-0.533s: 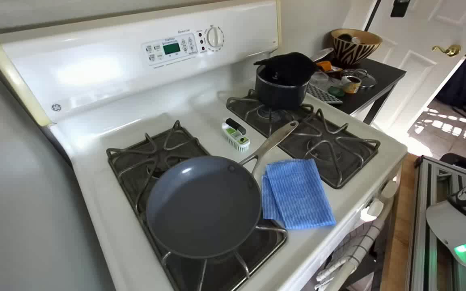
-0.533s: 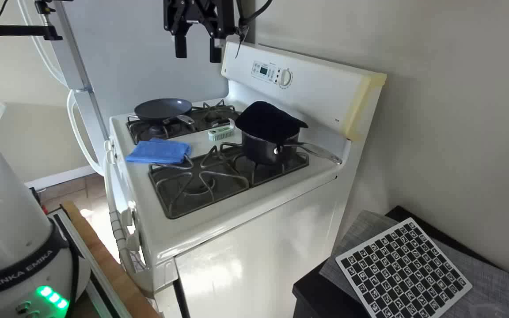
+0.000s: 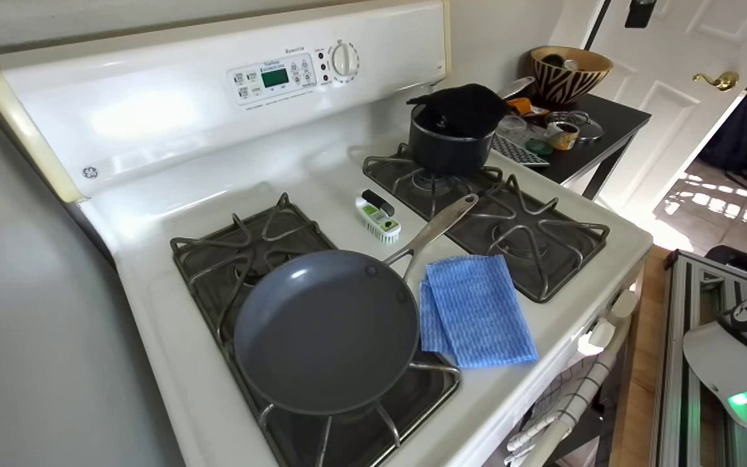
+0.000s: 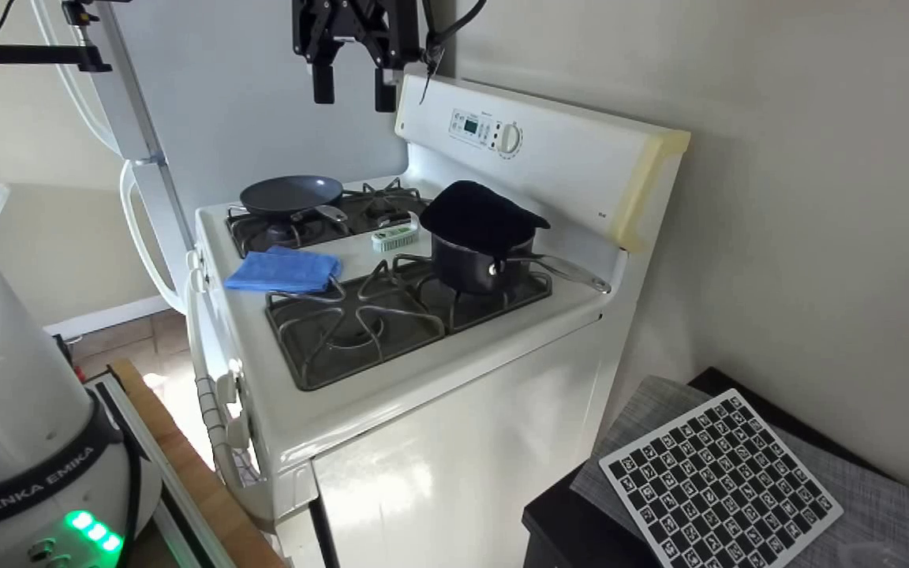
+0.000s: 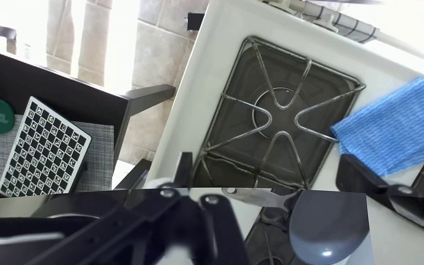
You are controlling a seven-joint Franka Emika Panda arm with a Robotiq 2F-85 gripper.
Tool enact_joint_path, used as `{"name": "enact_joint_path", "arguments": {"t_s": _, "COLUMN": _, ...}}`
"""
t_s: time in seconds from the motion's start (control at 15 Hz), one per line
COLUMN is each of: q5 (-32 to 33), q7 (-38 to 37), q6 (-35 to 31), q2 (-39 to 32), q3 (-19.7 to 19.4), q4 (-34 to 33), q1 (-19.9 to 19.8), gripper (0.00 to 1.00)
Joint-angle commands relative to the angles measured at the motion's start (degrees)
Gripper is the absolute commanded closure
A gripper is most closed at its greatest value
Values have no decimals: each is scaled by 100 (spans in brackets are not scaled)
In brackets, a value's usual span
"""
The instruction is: Move the pan backwards then use the blue fabric to wipe the pan.
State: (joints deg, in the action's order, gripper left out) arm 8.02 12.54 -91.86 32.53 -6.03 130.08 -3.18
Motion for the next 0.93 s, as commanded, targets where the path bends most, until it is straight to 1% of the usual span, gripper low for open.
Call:
{"name": "enact_joint_path", "arguments": {"t_s": 0.0, "q5": -80, "q7": 51, "q6": -573, "q2": -226, "q3": 116, "q4": 132, "q1": 255, "gripper": 0}}
{"name": "enact_joint_path", "arguments": {"t_s": 0.2, "q5": -269, "q7": 184, "q6": -1328, "q2": -566, "q3": 307, "q4": 214, "q1": 584, "gripper": 0}}
{"name": "enact_joint_path", "arguments": {"t_s": 0.4, "q5": -498, "q7": 291, "q6": -1976, "q2": -1054, "q3": 532, "q4": 181, "q1": 905, "gripper": 0}}
{"name": "enact_joint_path", "arguments": {"t_s": 0.67, "q5": -888, "q7": 416, "q6": -2489, "q2": -1701, "q3": 778, "q4": 59, "q1": 1197, "gripper": 0}}
{"name": "enact_joint_path", "arguments": {"t_s": 0.87, "q5": -1015, "q7": 462, "q6": -2757, "q2": -2171, "q3": 949, "q4": -75, "q1": 1286, "gripper": 0}}
